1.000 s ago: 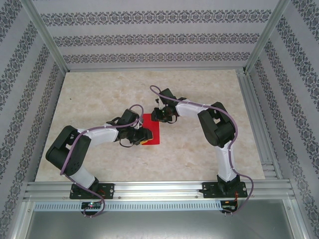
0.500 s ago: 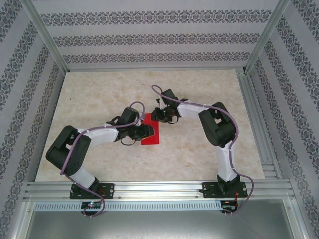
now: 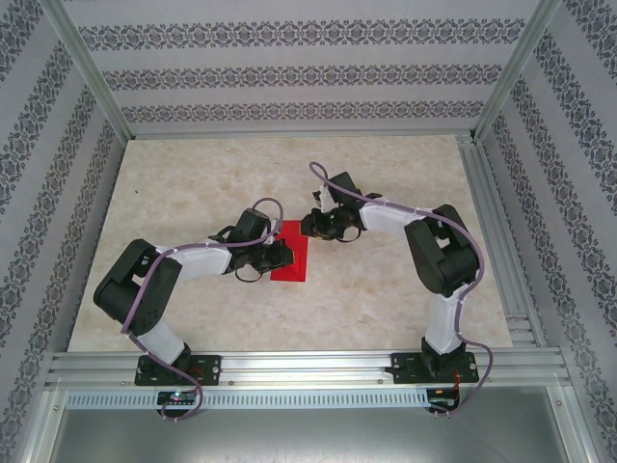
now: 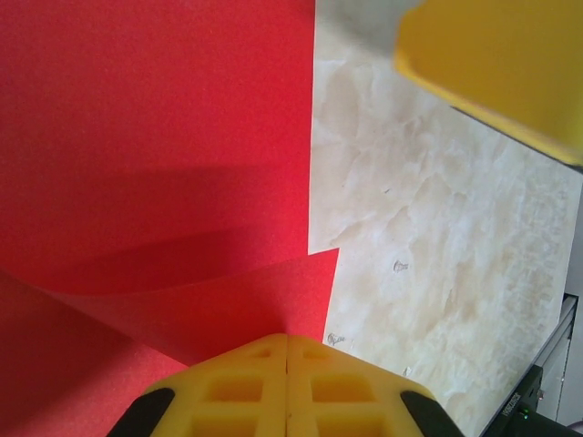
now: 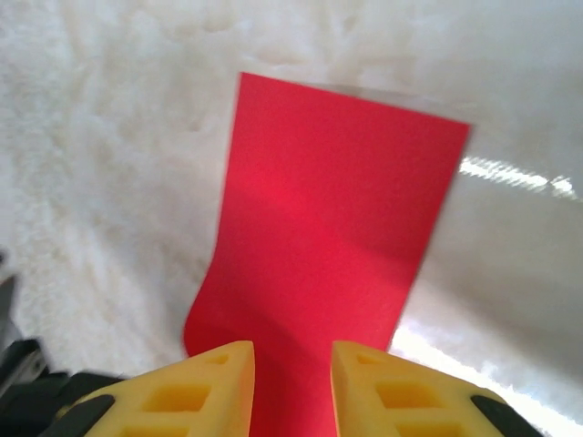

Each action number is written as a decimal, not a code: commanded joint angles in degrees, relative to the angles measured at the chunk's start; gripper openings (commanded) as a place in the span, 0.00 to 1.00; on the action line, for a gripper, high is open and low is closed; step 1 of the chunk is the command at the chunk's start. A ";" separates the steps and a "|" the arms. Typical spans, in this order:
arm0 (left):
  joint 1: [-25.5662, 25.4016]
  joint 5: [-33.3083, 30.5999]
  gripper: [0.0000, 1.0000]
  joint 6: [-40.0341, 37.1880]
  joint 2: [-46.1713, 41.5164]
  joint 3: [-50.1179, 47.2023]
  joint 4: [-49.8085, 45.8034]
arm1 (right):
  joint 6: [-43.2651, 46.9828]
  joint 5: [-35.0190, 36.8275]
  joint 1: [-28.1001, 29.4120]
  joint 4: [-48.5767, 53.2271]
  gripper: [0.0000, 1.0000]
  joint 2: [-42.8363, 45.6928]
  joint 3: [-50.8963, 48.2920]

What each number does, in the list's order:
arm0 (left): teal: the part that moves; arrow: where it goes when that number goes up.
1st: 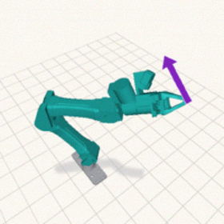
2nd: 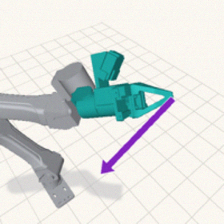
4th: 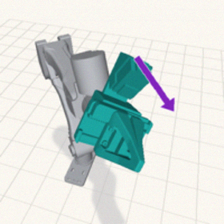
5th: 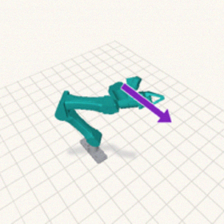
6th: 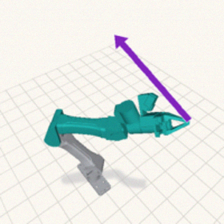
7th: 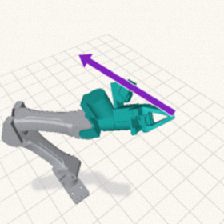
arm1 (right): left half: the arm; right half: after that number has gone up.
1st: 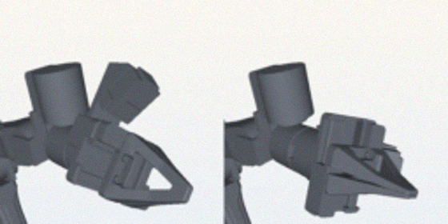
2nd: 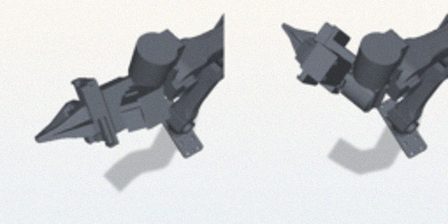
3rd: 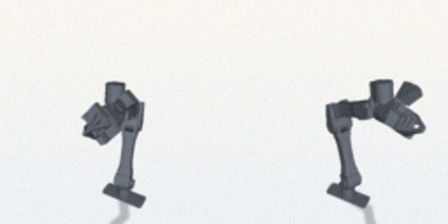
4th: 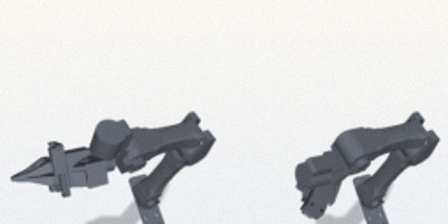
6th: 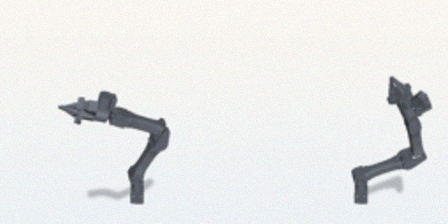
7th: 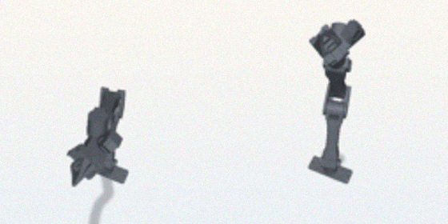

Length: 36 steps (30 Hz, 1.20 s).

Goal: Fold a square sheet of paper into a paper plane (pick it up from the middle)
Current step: Fold the triangle a second time at the center of the table.

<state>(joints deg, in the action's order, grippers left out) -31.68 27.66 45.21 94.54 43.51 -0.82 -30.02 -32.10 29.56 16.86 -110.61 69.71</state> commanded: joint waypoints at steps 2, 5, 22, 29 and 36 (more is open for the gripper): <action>-0.46 -0.83 0.06 -1.53 0.82 -0.28 2.44 | 1.41 -3.56 0.45 -1.62 0.34 2.84 -2.74; -0.41 -0.75 0.05 -1.44 0.82 -0.50 2.66 | 1.82 -4.20 1.14 -2.13 0.38 3.09 -4.09; -0.40 -0.58 0.00 -0.86 0.47 -0.94 3.36 | 3.46 -5.60 3.73 -1.71 0.32 -1.01 -4.24; -0.40 -0.57 0.00 -0.91 0.12 -1.14 3.34 | 2.92 -7.80 3.68 -3.73 0.27 -2.14 -4.72; -0.42 -0.55 0.00 -0.91 0.03 -1.13 3.54 | 2.05 -8.60 3.40 -5.22 0.16 -1.98 -5.84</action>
<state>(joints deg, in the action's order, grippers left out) -31.68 27.57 45.06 94.85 42.81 0.45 -28.42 -39.20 32.99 14.11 -112.16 65.01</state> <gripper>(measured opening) 0.057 0.168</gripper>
